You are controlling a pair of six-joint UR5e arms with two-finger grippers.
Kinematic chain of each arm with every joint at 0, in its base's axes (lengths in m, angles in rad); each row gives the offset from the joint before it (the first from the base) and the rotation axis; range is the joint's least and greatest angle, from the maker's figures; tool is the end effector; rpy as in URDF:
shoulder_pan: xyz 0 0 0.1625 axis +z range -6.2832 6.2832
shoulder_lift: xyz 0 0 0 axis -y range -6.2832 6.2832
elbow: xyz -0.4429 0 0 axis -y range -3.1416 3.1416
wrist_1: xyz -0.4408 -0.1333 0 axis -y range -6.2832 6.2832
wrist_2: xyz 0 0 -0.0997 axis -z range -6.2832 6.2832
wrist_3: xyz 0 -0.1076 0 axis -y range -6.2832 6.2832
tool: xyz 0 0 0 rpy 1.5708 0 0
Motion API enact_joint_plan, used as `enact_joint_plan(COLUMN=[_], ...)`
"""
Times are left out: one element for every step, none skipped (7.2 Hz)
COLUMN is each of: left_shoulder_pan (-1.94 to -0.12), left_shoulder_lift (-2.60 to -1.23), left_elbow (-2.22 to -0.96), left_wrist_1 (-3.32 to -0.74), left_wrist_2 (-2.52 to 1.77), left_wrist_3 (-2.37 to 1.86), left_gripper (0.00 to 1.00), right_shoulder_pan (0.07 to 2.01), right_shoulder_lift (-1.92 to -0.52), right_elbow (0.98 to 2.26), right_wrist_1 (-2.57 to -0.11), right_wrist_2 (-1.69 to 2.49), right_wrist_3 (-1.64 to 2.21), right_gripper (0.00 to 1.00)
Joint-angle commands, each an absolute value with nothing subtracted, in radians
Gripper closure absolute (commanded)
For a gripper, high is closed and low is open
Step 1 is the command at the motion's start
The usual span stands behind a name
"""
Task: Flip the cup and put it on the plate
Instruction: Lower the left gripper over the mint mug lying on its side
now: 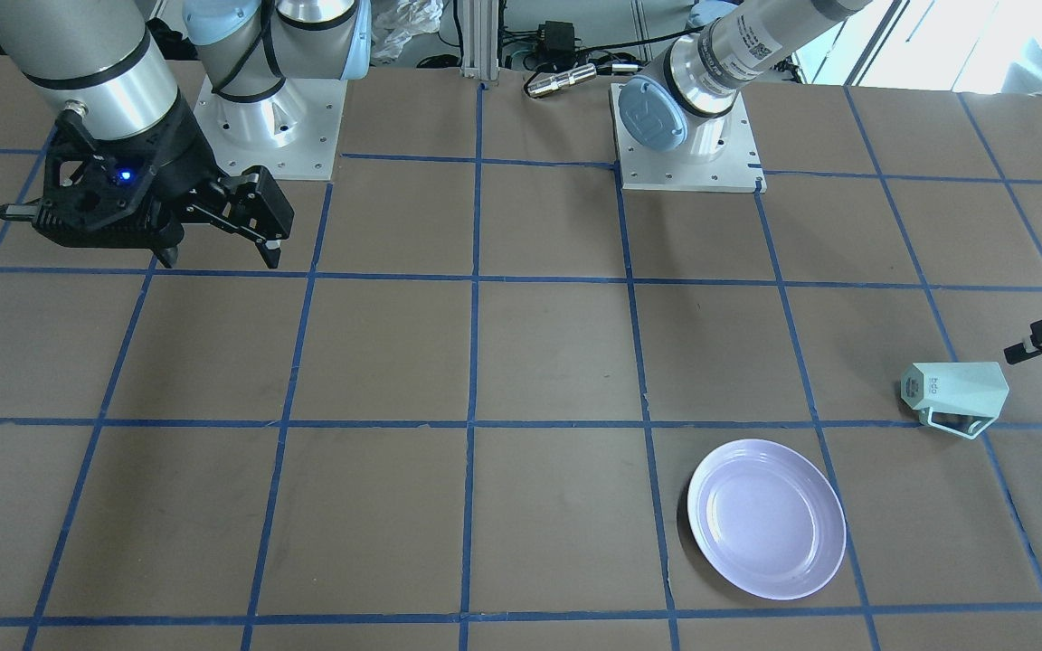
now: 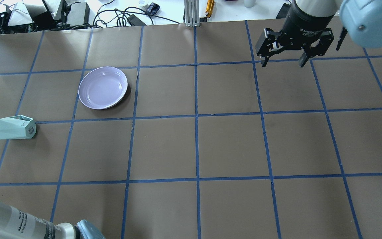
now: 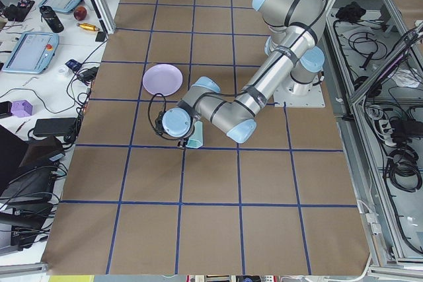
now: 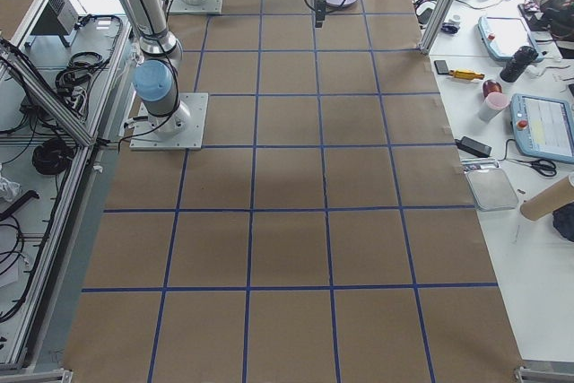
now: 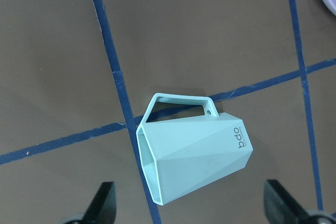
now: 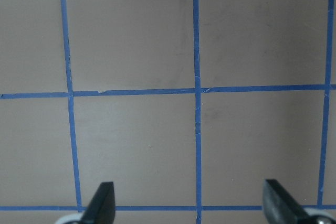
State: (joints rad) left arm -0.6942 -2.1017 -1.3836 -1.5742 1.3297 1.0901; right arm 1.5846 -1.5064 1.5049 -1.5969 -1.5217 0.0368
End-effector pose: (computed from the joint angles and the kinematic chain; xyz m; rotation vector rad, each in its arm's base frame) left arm 0.4343 -0.5684 0.2637 -0.2325 -2.7119 0.0100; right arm 0.1465 -0.5700 0.5005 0.0345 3.0914 -0.0407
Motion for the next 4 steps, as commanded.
enact_joint_plan(left_shoulder_pan=[-0.67, -0.657, -0.65, -0.643], left_shoulder_lift=[-2.147, -2.172, -2.198, -2.23], left_elbow=[-1.374, -1.364, -1.335, -1.289], left_wrist_1=[-1.608, -1.629, -1.662, -1.727], left_wrist_2=[1.295, 1.295, 1.292, 1.278], left_wrist_3=[1.092, 1.118, 1.129, 1.131], left_gripper=[0.0, 0.0, 0.0, 0.0], right_shoulder_pan=[1.585, 1.585, 1.585, 1.585], right_shoulder_lift=[-1.506, -1.506, -1.506, -1.506], right_elbow=[1.505, 1.505, 1.505, 1.505], right_wrist_1=[-1.597, -1.597, -1.597, -1.597], right_wrist_2=[-1.522, -1.522, -1.522, -1.522], right_wrist_3=[0.037, 0.037, 0.037, 0.037], right_gripper=[0.0, 0.0, 0.0, 0.0])
